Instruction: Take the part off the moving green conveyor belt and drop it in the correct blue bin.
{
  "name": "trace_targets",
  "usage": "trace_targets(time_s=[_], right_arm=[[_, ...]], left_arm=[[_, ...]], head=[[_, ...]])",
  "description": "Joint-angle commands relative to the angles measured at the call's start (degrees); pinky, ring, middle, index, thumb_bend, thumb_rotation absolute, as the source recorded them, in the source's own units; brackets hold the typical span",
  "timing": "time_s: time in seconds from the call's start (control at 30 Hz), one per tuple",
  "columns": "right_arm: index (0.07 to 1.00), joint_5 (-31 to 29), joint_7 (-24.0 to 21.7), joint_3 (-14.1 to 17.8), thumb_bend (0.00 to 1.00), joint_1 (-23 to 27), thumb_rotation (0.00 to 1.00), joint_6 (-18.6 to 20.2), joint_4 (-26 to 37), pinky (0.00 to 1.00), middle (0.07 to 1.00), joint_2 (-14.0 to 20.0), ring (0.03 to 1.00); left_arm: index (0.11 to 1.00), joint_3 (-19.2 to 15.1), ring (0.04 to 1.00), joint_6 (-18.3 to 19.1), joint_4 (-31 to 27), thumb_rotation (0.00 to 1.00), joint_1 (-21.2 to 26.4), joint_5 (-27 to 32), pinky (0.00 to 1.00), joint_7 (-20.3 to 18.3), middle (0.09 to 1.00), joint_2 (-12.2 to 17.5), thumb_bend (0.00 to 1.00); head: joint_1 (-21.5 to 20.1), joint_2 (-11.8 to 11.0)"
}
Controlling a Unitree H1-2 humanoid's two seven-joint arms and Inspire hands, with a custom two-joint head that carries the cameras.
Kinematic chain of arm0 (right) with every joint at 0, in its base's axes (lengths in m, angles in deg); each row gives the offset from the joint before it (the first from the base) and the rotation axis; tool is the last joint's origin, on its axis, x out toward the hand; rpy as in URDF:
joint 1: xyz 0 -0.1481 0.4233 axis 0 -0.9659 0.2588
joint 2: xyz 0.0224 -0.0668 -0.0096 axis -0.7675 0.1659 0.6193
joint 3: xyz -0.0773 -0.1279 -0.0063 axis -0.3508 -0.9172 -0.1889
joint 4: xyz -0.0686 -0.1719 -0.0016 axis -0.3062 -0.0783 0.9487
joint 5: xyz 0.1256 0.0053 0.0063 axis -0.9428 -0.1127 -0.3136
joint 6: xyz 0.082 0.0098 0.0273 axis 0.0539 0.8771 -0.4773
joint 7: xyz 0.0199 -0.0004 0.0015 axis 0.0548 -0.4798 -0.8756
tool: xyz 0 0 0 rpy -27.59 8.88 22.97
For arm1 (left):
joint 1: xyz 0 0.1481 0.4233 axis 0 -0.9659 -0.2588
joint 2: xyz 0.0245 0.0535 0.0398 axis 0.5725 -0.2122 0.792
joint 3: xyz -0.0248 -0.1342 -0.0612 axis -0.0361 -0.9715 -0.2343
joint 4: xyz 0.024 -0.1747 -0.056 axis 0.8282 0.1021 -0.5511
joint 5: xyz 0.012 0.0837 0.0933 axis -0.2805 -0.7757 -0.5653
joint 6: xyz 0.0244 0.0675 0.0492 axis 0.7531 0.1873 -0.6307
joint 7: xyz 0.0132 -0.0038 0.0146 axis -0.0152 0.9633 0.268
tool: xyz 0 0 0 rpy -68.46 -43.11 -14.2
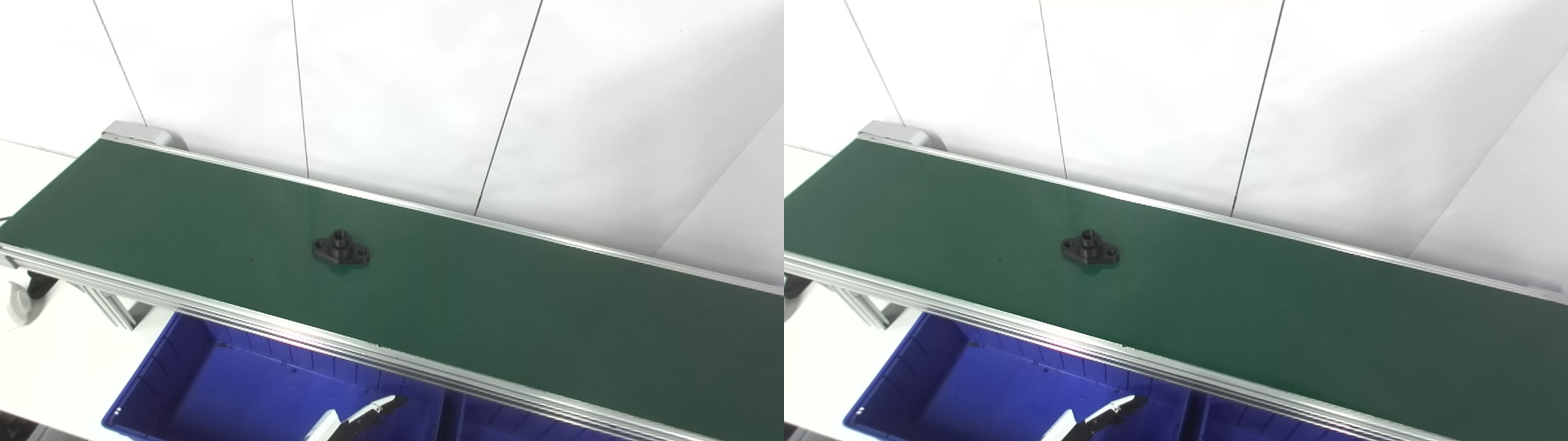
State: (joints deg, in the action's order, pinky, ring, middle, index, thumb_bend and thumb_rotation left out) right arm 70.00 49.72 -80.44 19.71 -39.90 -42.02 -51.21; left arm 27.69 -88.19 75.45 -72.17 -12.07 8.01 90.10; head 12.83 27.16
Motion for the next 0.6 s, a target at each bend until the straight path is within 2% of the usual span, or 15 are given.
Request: trace_targets(time_s=[0.0,0.2,0.43,0.5,0.57], right_arm=[[0.879,0.2,1.5,-0.3,0.91,0.7,0.28,-3.1,0.5,0.75,0.838,1.2,0.82],[0.873,-0.2,3.5,-2.2,0.9,1.7,0.27,-3.1,-0.3,0.71,0.834,1.9,0.804],[0.851,-2.2,5.1,-3.0,0.9,1.4,0.27,-3.1,1.2,0.69,0.812,2.3,0.782],[0.835,-3.0,5.8,-2.6,0.9,0.5,0.28,-3.1,3.6,0.65,0.799,2.4,0.753],[0.818,-2.2,7.4,-1.8,0.91,-0.8,0.28,-3.1,7.8,0.66,0.785,2.4,0.745]], left_arm=[[0.882,0.8,0.881,-2.2,-0.4,0.22,0.7,0.2,0.84,2.2,0.899,0.4,0.88],[0.875,2.3,0.868,-2.2,0.1,0.21,1.4,0.1,0.82,4.4,0.891,1.1,0.88],[0.879,2.4,0.876,-2.2,-0.1,0.21,1.4,0.7,0.83,4.1,0.897,1.0,0.88],[0.877,2.6,0.863,-2.2,-0.1,0.22,1.5,0.3,0.81,4.7,0.89,1.0,0.88],[0.879,3.0,0.858,-2.2,-0.2,0.21,1.8,0.4,0.8,5.0,0.889,1.3,0.87]], head=[[0.0,0.0],[-0.5,0.0],[-0.9,0.5],[-1.3,0.8],[-2.0,1.3]])
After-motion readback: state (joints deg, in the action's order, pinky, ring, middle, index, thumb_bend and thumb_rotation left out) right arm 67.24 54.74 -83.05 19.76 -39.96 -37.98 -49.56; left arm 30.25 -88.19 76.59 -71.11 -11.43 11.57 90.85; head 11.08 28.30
